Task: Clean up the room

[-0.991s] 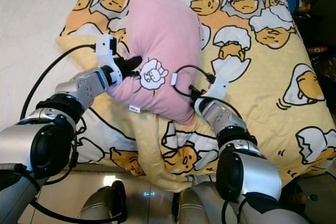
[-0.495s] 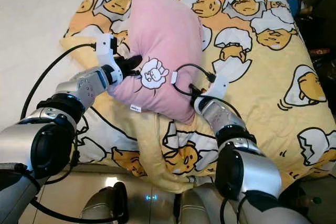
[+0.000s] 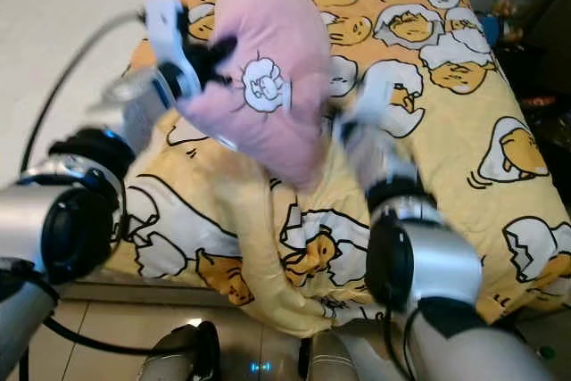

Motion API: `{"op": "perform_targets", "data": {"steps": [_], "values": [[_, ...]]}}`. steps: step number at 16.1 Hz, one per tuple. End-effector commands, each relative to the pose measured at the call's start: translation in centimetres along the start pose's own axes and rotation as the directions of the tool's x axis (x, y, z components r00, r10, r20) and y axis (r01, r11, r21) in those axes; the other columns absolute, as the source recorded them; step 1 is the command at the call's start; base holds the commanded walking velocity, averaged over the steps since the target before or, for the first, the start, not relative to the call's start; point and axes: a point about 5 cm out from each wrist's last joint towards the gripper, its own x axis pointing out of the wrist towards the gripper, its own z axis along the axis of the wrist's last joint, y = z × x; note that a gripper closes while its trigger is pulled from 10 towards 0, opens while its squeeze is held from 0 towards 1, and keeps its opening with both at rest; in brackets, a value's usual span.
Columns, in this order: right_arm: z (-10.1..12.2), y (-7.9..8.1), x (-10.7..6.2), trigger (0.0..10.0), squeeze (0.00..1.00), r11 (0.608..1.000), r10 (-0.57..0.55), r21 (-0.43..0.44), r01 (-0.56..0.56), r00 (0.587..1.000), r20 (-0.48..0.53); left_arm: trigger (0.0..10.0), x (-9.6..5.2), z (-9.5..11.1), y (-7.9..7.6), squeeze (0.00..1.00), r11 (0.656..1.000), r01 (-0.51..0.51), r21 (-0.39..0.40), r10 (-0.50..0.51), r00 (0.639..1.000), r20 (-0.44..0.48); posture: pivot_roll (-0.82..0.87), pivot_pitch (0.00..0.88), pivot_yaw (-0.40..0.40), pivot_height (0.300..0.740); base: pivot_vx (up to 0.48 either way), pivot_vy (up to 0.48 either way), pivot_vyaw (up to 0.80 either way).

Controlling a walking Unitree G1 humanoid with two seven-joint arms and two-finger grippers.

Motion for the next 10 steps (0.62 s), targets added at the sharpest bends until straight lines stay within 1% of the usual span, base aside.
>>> {"op": "perform_targets", "data": {"steps": [1,2,3,4,5,6,7,8,9,10], "values": [[2.7,0.5,0.1,0.0,0.0,0.997,0.018,-0.077,-0.01,0.993,0.115,0.0,0.2,4.4,0.0,0.0,0.994,0.027,0.11,-0.042,0.99,0.135,-0.17,0.0,0.015,0.74,0.0,0.0,0.0],[4.2,0.8,-0.1,0.0,0.0,0.989,0.035,-0.145,-0.007,0.981,0.19,0.0,0.0,5.9,0.1,0.0,0.988,0.031,0.153,-0.06,0.981,0.186,-0.18,0.0,0.018,0.74,0.0,0.0,0.0],[5.6,1.1,-0.4,0.0,0.0,0.977,0.054,-0.213,0.006,0.96,0.276,0.0,-0.3,7.1,0.2,0.0,0.977,0.026,0.212,-0.076,0.97,0.23,-0.18,0.0,0.02,0.74,0.0,0.0,0.0],[6.5,1.3,-0.8,0.0,0.0,0.962,0.079,-0.273,0.017,0.937,0.339,0.0,-0.6,7.8,0.2,0.0,0.965,0.02,0.261,-0.091,0.96,0.264,-0.18,0.0,0.021,0.74,0.0,0.0,0.0],[6.7,1.3,-0.9,0.0,0.0,0.958,0.088,-0.285,0.017,0.932,0.351,0.0,-0.7,8.0,0.2,0.0,0.962,0.018,0.272,-0.095,0.958,0.271,-0.18,0.0,0.021,0.74,0.0,0.0,0.0],[6.8,1.0,-1.5,0.0,0.0,0.949,0.092,-0.313,0.047,0.906,0.412,0.0,-1.1,7.3,0.5,0.0,0.95,0.017,0.313,-0.101,0.962,0.254,-0.17,0.0,0.018,0.74,0.0,0.0,0.0],[6.8,1.0,-1.5,0.0,0.0,0.949,0.092,-0.313,0.047,0.906,0.412,0.0,-1.1,7.3,0.5,0.0,0.95,0.017,0.313,-0.101,0.962,0.254,-0.17,0.0,0.018,0.74,0.0,0.0,0.0],[6.1,1.0,-1.8,0.0,0.0,0.937,0.103,-0.344,0.052,0.904,0.415,8.1,-1.2,6.4,0.8,0.0,0.945,-0.004,0.328,-0.074,0.971,0.225,-0.17,0.0,0.019,0.74,0.0,0.0,0.0],[4.8,0.7,-2.0,10.0,0.0,0.919,0.092,-0.388,0.074,0.914,0.395,10.0,-1.3,5.6,1.0,0.0,0.951,-0.031,0.309,-0.044,0.971,0.234,-0.17,0.0,0.018,0.74,0.0,0.0,0.0],[4.2,0.5,-2.2,10.0,0.0,0.913,0.078,-0.398,0.091,0.919,0.387,10.0,-1.4,5.1,1.0,0.0,0.956,-0.046,0.288,-0.026,0.97,0.242,-0.18,0.0,0.019,0.74,0.0,0.0,0.0]]}}
